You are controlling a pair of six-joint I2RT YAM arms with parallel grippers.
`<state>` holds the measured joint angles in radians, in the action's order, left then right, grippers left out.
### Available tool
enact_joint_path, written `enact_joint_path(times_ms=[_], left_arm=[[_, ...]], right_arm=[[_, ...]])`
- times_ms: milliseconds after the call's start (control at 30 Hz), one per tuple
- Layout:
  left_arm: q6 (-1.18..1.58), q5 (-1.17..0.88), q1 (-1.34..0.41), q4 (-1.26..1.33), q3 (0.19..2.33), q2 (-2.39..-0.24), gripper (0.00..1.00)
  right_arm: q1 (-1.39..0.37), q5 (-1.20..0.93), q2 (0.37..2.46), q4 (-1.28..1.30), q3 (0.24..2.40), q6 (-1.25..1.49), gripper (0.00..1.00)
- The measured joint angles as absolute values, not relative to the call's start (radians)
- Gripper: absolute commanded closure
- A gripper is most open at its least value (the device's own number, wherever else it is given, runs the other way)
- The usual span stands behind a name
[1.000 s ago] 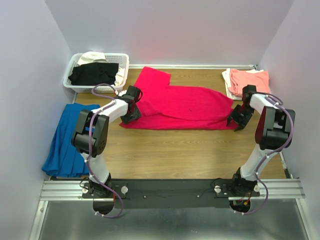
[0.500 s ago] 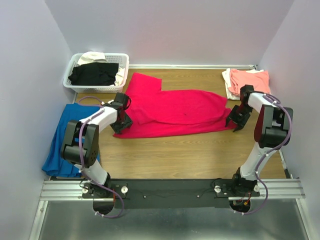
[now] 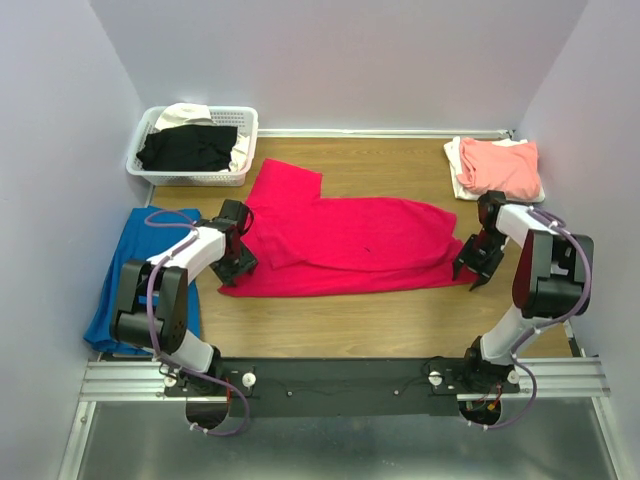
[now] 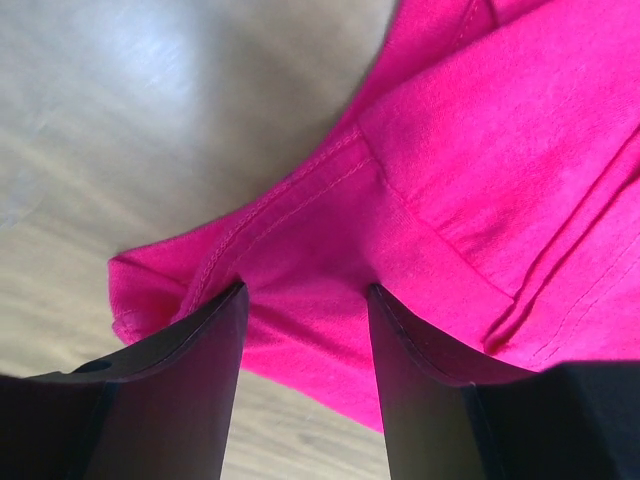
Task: Fold and stack the t-shirts
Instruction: Flatten out the tshirt
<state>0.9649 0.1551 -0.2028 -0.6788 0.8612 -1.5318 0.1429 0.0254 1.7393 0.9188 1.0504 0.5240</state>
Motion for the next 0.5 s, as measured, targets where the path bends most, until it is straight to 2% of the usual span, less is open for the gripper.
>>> enact_joint_path(times_ms=[300, 400, 500], left_arm=[[0.884, 0.17, -0.197, -0.762, 0.904, -1.339, 0.43], [0.845, 0.179, -0.197, -0.741, 0.963, -1.27, 0.43], [0.812, 0.181, -0.197, -0.706, 0.998, -1.274, 0.44]], right_arm=[[0.143, 0.087, 1.525, 1.024, 1.089, 0.546, 0.43], [0.143, 0.085, 1.485, 1.024, 1.137, 0.55, 0.47], [0.143, 0.08, 1.493, 0.997, 1.158, 0.551, 0.59]])
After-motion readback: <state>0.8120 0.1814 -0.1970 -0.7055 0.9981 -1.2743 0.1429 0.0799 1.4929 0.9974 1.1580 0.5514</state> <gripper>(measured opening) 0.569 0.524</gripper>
